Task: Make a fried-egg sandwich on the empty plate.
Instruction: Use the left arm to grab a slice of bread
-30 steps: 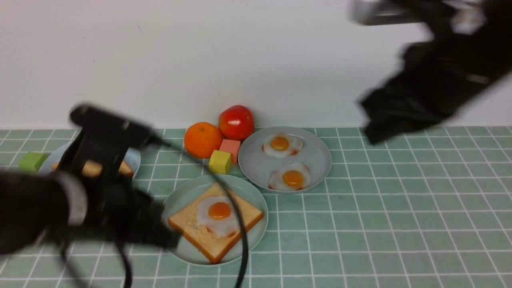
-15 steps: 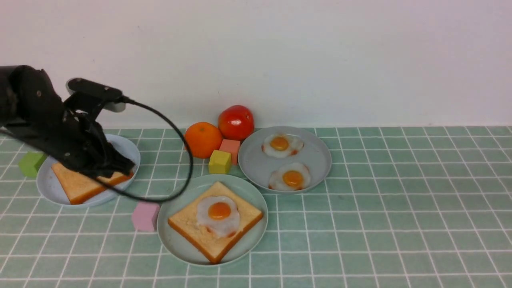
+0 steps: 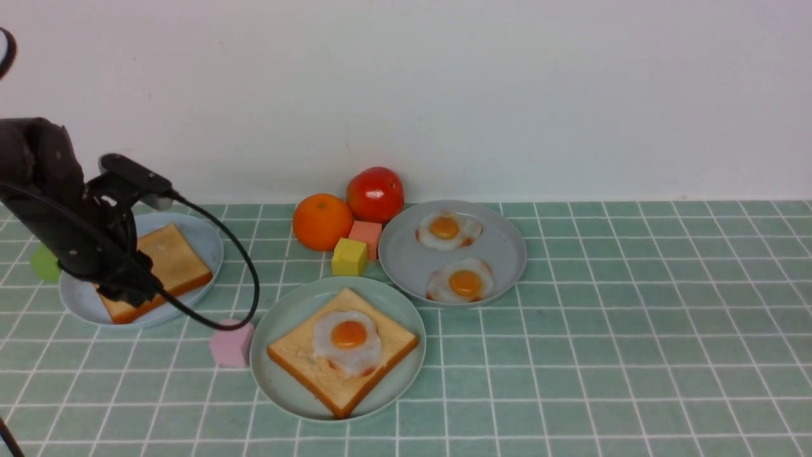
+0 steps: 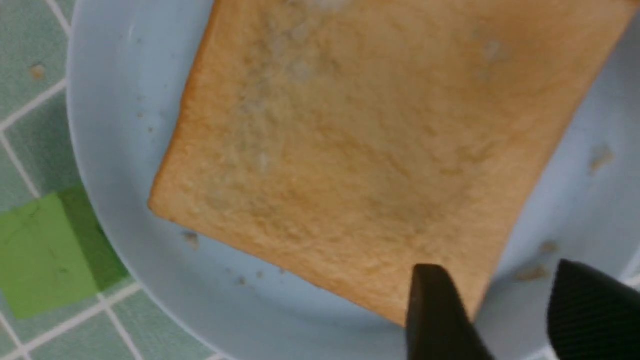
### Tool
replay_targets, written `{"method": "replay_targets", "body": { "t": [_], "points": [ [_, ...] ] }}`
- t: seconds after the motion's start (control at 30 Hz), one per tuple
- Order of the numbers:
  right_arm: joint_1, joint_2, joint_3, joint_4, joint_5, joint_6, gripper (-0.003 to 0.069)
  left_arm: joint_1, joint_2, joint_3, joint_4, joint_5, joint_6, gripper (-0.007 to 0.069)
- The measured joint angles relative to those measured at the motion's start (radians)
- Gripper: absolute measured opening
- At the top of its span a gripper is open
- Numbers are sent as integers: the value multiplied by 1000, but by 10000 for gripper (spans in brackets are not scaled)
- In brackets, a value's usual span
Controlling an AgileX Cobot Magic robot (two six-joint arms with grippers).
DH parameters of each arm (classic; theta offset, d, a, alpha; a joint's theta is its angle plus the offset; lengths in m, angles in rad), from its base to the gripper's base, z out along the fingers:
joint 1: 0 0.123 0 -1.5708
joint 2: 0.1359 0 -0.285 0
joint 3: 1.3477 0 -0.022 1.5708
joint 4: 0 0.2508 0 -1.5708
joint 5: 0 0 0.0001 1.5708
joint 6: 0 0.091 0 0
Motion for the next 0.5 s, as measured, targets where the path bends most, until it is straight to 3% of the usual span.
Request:
{"method": "replay_targets", "body": {
  "t": [0.2, 0.5],
  "points": [
    [0, 0, 0, 1, -16, 0, 14, 0, 31, -1, 36, -39, 6, 394],
    [0, 0, 13, 1, -34, 0, 14, -1, 78, -9, 56, -41, 54, 391]
  ]
}}
